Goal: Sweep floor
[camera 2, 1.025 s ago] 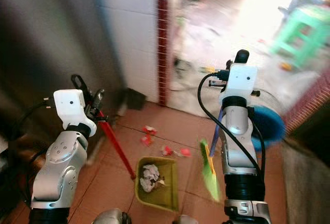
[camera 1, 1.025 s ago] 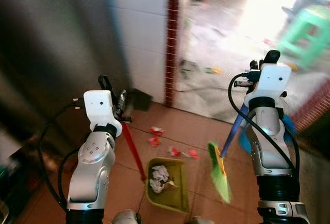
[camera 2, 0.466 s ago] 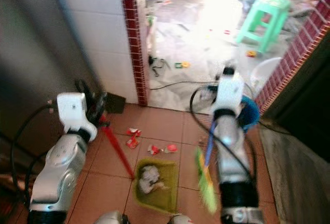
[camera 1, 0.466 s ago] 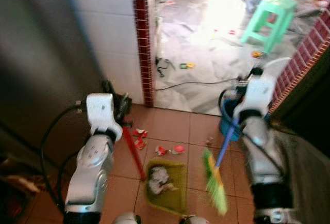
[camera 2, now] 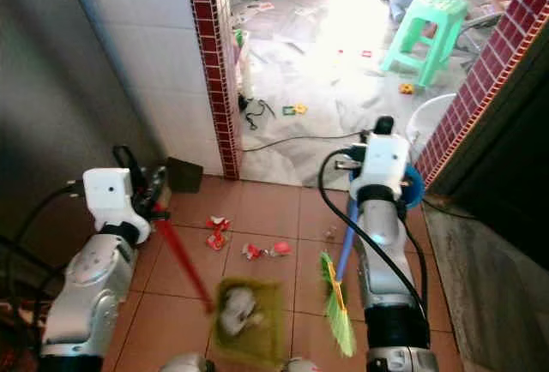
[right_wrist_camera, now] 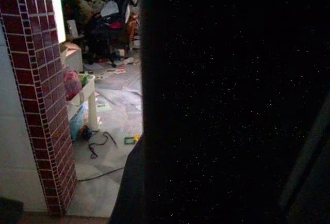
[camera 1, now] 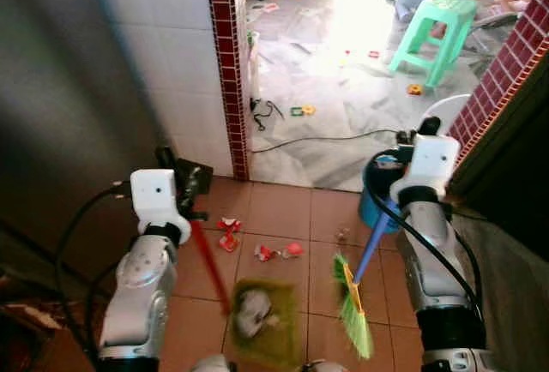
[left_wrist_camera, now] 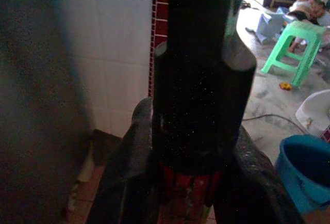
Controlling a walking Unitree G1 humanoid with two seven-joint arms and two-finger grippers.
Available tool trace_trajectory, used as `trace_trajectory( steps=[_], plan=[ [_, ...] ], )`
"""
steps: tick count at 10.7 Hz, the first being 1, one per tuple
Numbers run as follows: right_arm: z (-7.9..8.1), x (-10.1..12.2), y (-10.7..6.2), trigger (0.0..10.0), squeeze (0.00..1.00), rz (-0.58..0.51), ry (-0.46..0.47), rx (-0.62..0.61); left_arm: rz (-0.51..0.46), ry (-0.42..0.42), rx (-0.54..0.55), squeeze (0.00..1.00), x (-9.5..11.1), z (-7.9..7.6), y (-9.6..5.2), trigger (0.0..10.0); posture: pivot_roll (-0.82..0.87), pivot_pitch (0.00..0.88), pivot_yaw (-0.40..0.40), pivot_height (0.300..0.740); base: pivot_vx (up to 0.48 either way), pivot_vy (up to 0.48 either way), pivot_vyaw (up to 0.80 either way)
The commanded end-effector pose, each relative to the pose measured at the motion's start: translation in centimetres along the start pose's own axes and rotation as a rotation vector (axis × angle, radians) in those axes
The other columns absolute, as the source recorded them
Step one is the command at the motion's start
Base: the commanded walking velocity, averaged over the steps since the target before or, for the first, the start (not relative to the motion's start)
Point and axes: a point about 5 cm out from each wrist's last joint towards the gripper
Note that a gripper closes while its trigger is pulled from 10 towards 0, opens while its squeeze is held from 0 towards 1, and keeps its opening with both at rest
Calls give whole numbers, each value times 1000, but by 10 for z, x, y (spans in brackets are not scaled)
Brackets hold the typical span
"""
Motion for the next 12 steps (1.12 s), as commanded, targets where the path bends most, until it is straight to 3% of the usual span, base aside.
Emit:
trace_trajectory(
  steps=[1,3,10,12],
  plan=[
    [2,1,-2,10000,0,-8,14,1,-61,-13,-2,0,12,1,0,10000,-44,0,29,740,0,0,0],
    [1,-5,-5,10000,0,14,15,-3,-67,-16,-10,0,13,0,1,10000,-46,0,32,740,0,-135,0],
    [-3,-9,-9,10000,0,32,8,-5,-58,-24,-23,0,10,-4,0,10000,-54,0,30,740,0,-331,-652],
    [-3,-9,-8,10000,0,34,7,1,-69,-29,-5,0,12,-3,2,10000,-54,0,27,740,0,0,-491]
  ],
)
Point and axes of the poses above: a point about 5 cm out from each wrist's last joint towards the gripper, its own y axis pointing out of the wrist towards the gripper, its own x axis along the axis of the wrist's last joint, z = x × y, and after that the axes turned 4 degrees about y, right-handed
